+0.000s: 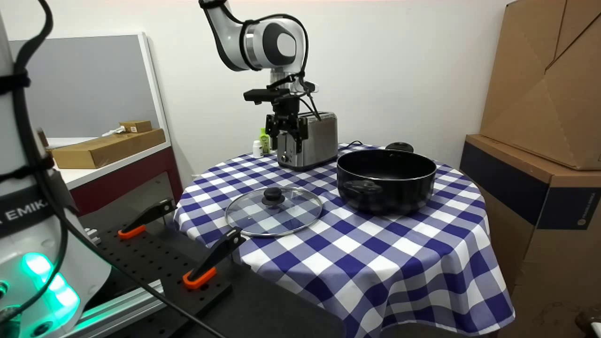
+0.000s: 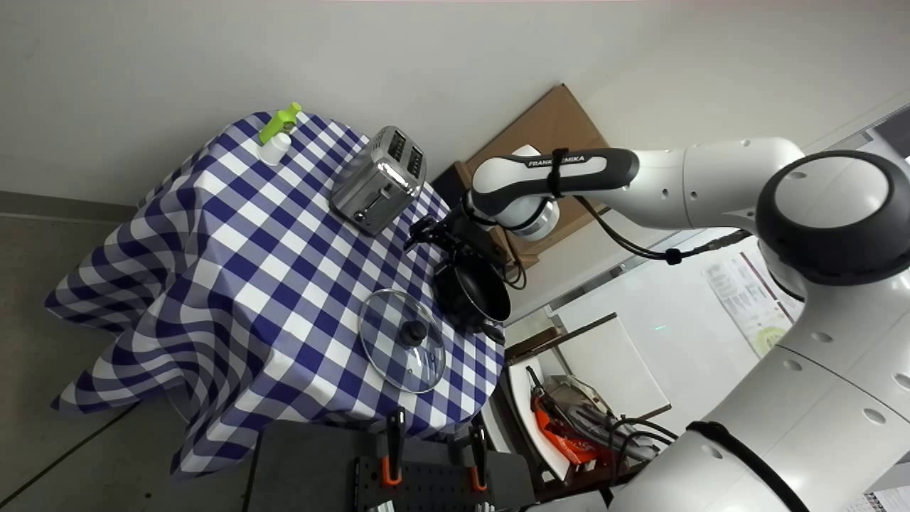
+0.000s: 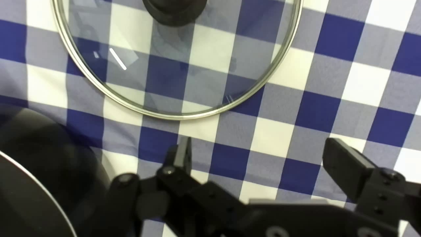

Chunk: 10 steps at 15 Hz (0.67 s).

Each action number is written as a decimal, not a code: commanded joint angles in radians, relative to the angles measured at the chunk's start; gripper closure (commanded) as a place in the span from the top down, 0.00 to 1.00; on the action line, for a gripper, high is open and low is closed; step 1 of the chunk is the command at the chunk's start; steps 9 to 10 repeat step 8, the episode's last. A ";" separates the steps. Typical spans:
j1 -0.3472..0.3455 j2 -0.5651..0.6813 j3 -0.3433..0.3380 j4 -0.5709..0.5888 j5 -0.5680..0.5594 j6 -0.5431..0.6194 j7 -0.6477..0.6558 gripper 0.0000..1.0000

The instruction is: Turn off the toaster

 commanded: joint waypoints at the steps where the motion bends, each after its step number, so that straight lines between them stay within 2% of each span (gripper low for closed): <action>1: -0.022 -0.203 0.015 -0.156 0.041 -0.051 -0.043 1.00; 3: -0.033 -0.288 0.013 -0.205 0.062 -0.073 -0.057 1.00; 4: -0.011 -0.177 0.002 -0.125 0.020 -0.044 -0.011 1.00; 6: -0.013 -0.215 0.002 -0.145 0.021 -0.048 -0.013 1.00; 10: -0.012 -0.200 0.002 -0.141 0.021 -0.046 -0.013 1.00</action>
